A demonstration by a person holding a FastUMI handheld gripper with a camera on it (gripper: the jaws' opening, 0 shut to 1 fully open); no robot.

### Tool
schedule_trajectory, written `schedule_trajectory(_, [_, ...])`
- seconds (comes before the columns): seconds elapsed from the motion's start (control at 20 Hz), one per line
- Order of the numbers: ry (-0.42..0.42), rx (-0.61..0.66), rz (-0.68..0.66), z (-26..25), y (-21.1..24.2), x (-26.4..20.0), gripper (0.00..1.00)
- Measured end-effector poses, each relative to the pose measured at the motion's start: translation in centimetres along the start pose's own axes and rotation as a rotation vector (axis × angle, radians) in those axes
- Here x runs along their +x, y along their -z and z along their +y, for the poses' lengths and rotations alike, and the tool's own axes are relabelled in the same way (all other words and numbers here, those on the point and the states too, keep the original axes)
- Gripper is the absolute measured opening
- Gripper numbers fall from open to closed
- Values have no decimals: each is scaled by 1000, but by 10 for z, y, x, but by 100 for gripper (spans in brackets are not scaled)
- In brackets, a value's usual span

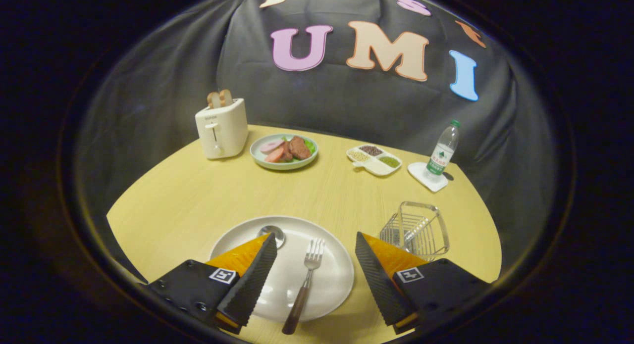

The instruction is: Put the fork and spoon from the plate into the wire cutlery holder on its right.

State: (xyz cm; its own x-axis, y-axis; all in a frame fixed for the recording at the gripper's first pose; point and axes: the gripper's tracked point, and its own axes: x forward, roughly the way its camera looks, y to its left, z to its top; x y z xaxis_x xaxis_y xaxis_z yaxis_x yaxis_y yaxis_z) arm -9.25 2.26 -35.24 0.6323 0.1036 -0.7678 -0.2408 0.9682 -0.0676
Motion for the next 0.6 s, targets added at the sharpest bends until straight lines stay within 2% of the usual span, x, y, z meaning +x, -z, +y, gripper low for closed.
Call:
schedule_trajectory(0.4, [-29,7,178,8,54,12,100])
schedule_trajectory(0.6, [-32,-7,231,10,70,16,94])
